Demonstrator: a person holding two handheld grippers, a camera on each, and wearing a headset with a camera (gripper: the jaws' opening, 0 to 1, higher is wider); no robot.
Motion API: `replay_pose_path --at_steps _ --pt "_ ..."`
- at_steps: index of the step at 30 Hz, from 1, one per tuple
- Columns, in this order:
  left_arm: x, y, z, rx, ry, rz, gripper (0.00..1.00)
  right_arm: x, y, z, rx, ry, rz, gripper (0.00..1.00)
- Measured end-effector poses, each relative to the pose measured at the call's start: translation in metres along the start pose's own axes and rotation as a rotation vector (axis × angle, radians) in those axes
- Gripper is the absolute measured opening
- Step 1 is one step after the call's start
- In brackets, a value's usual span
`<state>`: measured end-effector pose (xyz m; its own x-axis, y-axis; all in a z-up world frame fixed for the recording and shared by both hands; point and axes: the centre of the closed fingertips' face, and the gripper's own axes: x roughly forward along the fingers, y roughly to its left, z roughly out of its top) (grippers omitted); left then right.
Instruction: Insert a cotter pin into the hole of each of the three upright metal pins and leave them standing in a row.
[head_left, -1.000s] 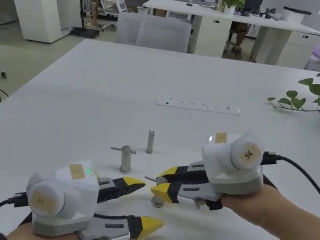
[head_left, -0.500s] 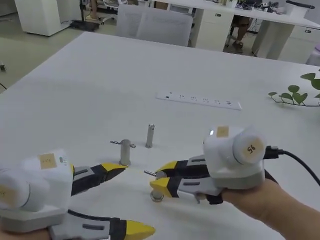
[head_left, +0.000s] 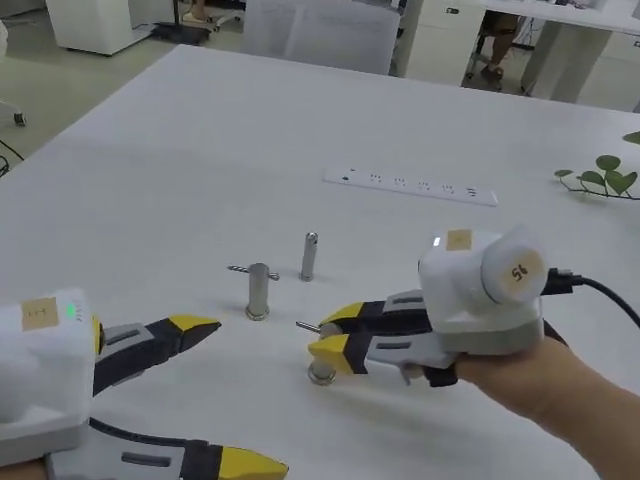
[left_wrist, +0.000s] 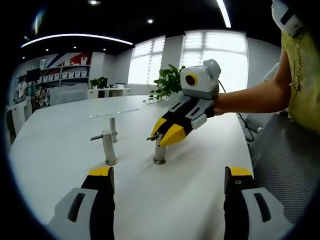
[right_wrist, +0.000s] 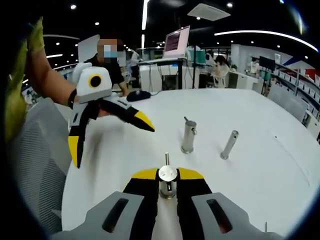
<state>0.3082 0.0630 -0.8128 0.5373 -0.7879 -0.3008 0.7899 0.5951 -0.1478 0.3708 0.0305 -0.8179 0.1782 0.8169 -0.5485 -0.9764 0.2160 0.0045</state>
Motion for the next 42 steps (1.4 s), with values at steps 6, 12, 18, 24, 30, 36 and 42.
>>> replay_pose_path --at_steps 6,12,18,24,30,36,42 --pt "-0.004 0.000 -0.002 -0.014 0.001 0.016 0.90 -0.003 -0.020 0.013 -0.027 -0.013 0.030 0.12" --pt "-0.009 0.002 0.001 -0.020 0.004 0.029 0.89 0.001 -0.039 0.017 -0.046 -0.006 0.075 0.12" --pt "-0.011 0.004 0.000 -0.020 0.020 0.035 0.88 0.007 -0.047 0.019 -0.051 -0.008 0.110 0.12" --pt "-0.011 0.006 -0.001 -0.022 0.037 0.041 0.87 0.010 -0.049 0.017 -0.053 -0.006 0.153 0.12" --pt "-0.012 0.007 -0.002 -0.024 0.048 0.048 0.87 0.012 -0.052 0.012 -0.068 0.006 0.164 0.12" --pt "-0.012 0.008 -0.002 -0.023 0.056 0.053 0.86 0.014 -0.051 0.009 -0.068 0.006 0.179 0.12" --pt "-0.012 0.007 -0.003 -0.024 0.060 0.050 0.85 0.008 -0.051 0.010 -0.086 -0.002 0.189 0.13"
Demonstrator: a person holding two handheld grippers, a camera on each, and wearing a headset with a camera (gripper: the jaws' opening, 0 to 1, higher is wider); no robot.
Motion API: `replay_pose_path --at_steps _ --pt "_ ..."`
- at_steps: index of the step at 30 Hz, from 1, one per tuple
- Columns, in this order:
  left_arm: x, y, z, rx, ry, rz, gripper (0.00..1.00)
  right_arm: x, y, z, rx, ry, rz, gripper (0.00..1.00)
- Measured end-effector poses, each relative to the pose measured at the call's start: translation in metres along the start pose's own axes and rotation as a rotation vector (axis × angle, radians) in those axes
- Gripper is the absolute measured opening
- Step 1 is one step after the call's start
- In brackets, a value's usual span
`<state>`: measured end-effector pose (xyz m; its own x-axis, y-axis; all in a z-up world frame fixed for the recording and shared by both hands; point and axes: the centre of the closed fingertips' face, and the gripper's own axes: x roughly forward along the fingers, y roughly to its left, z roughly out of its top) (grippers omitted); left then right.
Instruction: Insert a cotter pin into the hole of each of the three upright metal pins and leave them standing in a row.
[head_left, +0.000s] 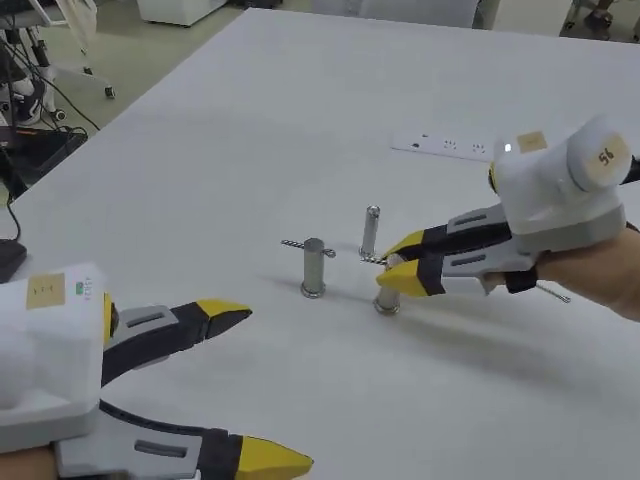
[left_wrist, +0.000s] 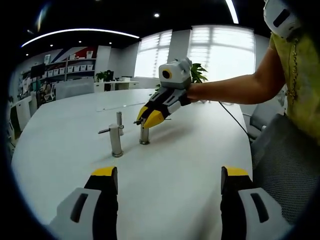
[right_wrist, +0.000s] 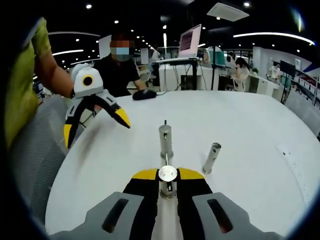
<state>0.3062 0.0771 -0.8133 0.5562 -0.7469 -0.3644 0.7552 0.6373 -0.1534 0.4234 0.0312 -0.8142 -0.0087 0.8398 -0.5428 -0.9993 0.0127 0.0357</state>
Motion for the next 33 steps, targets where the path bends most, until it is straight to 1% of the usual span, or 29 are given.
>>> replay_pose_path --at_steps 4,8,10,14,16,18,20,25,26,28,31,33 --pt "0.000 -0.001 -0.001 -0.001 0.002 -0.004 0.84 0.000 0.001 0.000 -0.013 -0.007 -0.006 0.13" --pt "0.000 -0.002 -0.002 -0.003 0.005 -0.007 0.84 0.000 0.001 -0.001 -0.005 -0.009 -0.009 0.14" --pt "0.001 -0.002 -0.002 -0.004 0.006 -0.007 0.84 0.001 0.002 -0.001 0.009 -0.011 -0.006 0.15" --pt "0.001 -0.002 -0.003 -0.007 0.005 -0.009 0.84 -0.002 0.001 0.004 0.032 -0.037 -0.010 0.21" --pt "0.001 -0.003 -0.004 -0.007 0.008 -0.009 0.83 -0.002 0.001 0.003 0.030 -0.039 -0.018 0.21" --pt "0.001 -0.003 -0.004 -0.009 0.006 -0.009 0.83 -0.004 0.003 0.003 0.046 -0.043 -0.014 0.21" --pt "0.001 -0.004 -0.004 -0.011 0.004 -0.009 0.83 -0.007 0.003 0.003 0.055 -0.052 -0.021 0.22" --pt "0.002 -0.003 -0.004 -0.012 0.004 -0.008 0.83 -0.020 0.001 0.018 0.091 -0.116 -0.038 0.22" --pt "0.002 -0.003 -0.003 -0.014 0.003 -0.009 0.83 -0.024 -0.001 0.024 0.100 -0.144 -0.046 0.22" --pt "0.002 -0.003 -0.002 -0.014 -0.001 -0.006 0.82 -0.030 -0.006 0.029 0.110 -0.168 -0.066 0.22" --pt "0.002 -0.003 -0.002 -0.017 -0.003 -0.004 0.82 -0.037 -0.018 0.035 0.131 -0.210 -0.104 0.21" --pt "0.002 -0.003 -0.002 -0.020 -0.002 -0.002 0.82 -0.039 -0.024 0.035 0.131 -0.213 -0.122 0.21"
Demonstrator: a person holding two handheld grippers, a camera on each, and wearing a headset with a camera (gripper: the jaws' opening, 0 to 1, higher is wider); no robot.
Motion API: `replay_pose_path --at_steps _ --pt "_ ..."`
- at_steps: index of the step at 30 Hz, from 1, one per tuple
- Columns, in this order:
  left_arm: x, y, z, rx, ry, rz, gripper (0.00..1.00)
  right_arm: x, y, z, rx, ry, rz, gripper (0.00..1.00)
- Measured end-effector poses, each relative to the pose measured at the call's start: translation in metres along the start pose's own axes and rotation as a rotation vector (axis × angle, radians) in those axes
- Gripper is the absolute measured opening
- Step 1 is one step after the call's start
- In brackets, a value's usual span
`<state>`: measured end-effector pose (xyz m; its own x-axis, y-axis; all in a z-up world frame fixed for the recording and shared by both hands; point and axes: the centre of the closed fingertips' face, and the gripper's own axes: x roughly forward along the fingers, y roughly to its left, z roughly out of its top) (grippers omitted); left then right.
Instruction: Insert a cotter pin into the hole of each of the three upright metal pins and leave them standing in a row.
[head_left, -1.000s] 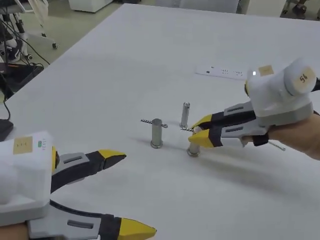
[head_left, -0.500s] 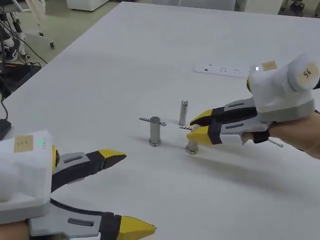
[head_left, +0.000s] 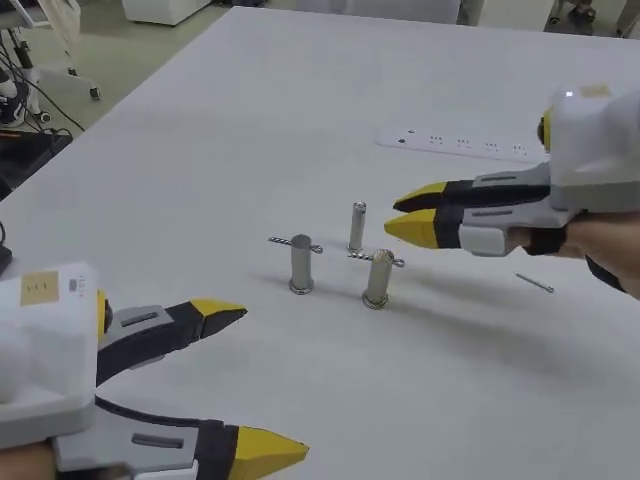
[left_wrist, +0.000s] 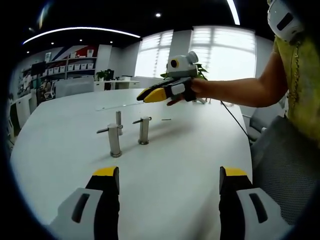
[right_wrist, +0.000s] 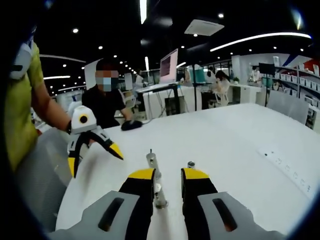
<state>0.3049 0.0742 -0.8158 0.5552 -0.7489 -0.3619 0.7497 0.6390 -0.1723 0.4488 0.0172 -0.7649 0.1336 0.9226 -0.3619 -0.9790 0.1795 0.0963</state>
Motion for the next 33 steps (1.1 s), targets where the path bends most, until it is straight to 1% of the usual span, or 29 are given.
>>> replay_pose_path --at_steps 3,7,12,19,27,33 --pt "-0.001 0.000 0.000 -0.001 0.002 0.001 0.81 0.002 -0.013 -0.005 0.013 0.001 -0.031 0.21" --pt "-0.002 0.002 -0.001 -0.005 0.006 0.007 0.81 0.010 -0.024 -0.009 0.018 0.002 -0.049 0.20" --pt "-0.003 0.005 -0.001 -0.012 0.008 0.015 0.80 0.024 -0.036 -0.018 0.031 0.023 -0.046 0.20" --pt "-0.002 0.007 -0.003 -0.019 0.011 0.018 0.80 0.041 -0.037 -0.028 0.021 0.051 -0.007 0.20" --pt "-0.004 0.009 -0.006 -0.022 0.020 0.027 0.79 0.058 -0.037 -0.031 0.015 0.053 0.024 0.20" --pt "-0.006 0.010 -0.008 -0.025 0.026 0.032 0.78 0.066 -0.038 -0.034 0.009 0.056 0.037 0.18"
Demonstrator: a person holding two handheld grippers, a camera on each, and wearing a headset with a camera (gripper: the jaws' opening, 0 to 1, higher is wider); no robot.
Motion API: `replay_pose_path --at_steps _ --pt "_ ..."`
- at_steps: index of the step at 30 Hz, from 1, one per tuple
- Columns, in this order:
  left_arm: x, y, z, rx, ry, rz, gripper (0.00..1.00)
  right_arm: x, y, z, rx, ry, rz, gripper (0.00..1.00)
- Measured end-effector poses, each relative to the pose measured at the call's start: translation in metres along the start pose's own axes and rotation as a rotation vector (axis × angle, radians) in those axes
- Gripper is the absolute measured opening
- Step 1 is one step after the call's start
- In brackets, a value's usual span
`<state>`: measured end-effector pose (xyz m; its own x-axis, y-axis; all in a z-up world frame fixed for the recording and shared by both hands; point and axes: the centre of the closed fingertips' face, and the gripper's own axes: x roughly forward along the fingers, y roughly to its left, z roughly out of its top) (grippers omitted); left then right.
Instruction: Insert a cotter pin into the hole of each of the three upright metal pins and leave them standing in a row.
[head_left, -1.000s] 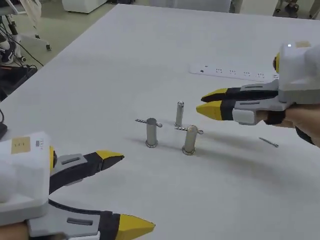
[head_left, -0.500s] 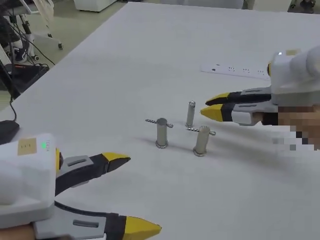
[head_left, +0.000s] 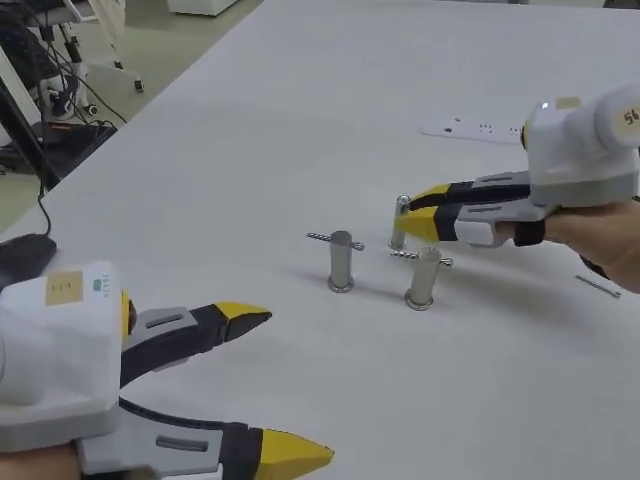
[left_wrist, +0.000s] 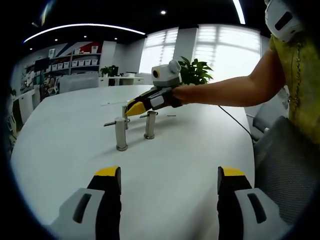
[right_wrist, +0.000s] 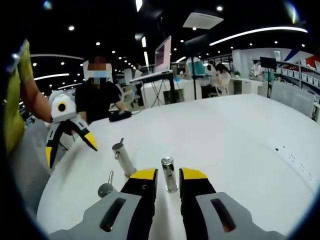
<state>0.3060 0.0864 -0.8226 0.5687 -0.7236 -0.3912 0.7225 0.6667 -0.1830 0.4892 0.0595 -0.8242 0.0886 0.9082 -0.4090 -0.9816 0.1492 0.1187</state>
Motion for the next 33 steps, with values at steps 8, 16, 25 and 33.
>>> replay_pose_path --at_steps 8,16,25,33 --pt "-0.002 0.002 -0.001 -0.002 0.005 0.009 0.77 0.004 0.001 -0.005 -0.001 0.004 0.006 0.16" --pt "-0.003 0.003 -0.002 -0.005 0.008 0.015 0.76 0.005 0.002 -0.006 -0.018 0.000 0.008 0.11" --pt "-0.002 0.002 -0.003 -0.006 0.013 0.015 0.75 0.000 -0.003 -0.005 -0.030 -0.021 0.002 0.09" --pt "0.000 0.003 -0.002 -0.004 0.012 0.012 0.75 -0.010 -0.007 -0.002 -0.047 -0.026 -0.024 0.09"
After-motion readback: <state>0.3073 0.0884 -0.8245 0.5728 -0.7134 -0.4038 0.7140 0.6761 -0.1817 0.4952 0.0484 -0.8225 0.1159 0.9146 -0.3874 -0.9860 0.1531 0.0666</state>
